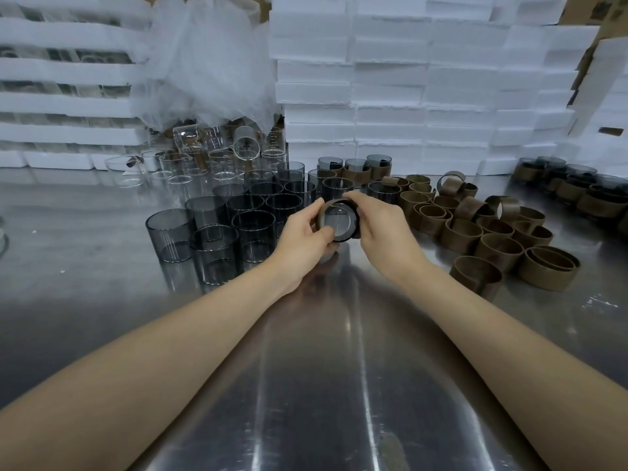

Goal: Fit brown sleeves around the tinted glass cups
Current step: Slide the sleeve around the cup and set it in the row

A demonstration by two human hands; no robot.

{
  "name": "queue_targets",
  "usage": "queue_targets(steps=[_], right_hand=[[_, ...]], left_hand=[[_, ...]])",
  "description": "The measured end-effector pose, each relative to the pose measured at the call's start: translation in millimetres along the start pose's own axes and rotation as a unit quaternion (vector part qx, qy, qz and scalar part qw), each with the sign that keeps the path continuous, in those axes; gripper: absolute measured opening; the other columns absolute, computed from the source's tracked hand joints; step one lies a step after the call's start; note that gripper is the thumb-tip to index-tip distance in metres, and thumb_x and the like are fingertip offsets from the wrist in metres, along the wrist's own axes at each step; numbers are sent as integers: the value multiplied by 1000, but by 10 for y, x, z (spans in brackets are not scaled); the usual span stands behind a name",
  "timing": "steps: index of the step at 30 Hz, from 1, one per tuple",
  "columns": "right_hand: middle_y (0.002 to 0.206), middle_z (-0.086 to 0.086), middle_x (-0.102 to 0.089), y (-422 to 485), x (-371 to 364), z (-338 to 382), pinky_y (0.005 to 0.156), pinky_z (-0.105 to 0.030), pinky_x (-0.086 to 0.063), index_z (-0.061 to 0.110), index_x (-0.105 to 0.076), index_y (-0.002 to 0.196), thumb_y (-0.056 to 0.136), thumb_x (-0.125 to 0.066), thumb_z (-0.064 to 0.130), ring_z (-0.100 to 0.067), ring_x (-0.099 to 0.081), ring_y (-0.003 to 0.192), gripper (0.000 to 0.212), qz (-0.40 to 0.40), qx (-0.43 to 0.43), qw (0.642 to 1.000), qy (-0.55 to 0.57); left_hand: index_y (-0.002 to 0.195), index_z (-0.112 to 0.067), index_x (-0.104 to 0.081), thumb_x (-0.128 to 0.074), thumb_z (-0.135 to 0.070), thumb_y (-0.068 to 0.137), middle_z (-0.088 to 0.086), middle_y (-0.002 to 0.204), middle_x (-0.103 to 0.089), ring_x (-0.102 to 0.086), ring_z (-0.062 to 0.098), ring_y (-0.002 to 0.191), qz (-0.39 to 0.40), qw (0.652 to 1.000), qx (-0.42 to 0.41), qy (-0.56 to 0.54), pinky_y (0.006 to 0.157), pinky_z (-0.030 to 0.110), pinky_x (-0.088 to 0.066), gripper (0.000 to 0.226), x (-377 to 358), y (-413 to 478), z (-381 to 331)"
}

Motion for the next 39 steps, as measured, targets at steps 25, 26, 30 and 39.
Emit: queue_targets(steps=[25, 26, 30, 39], right_hand=[[109, -7, -71, 0, -63, -152, 84, -31, -53, 16, -63, 125, 84, -61, 54, -21, -68, 101, 56, 80, -236, 770, 587], [110, -7, -72, -2, -58, -150, 84, -31, -53, 17, -62, 125, 84, -61, 54, -22, -68, 103, 56, 88, -234, 764, 595], [115, -10, -71, 3, -29, -161, 83, -31, -55, 17, -64, 121, 81, -64, 53, -25, -67, 108, 53, 99, -260, 729, 626], [108, -15, -71, 37, -43, -139, 67, -31, -59, 11, -61, 123, 88, -62, 32, -27, -71, 95, 41, 57, -349, 620, 700]], left_hand=[[104, -22, -75, -67, -45, 81, 6, 111, -73, -69, 22, 107, 77, 968, 35, -236, 80, 31, -57, 33, 34, -42, -47], [102, -24, -77, -67, -48, 80, 5, 111, -73, -68, 22, 109, 89, 965, 42, -242, 81, 31, -57, 33, 38, -37, -47], [104, -18, -76, -67, -50, 78, 8, 112, -73, -68, 22, 110, 115, 948, 80, -286, 79, 29, -57, 42, 29, -44, -52], [116, -8, -66, -69, -40, 74, 11, 113, -67, -66, 10, 90, 79, 929, 149, -328, 59, 14, -55, 53, 1, -49, -65]])
Point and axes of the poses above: each hand's wrist, its own y-axis towards the middle knuckle, its own x-axis out of the back of the hand, z = x × y, the point moved 1 cm from there along y, towards the middle knuckle
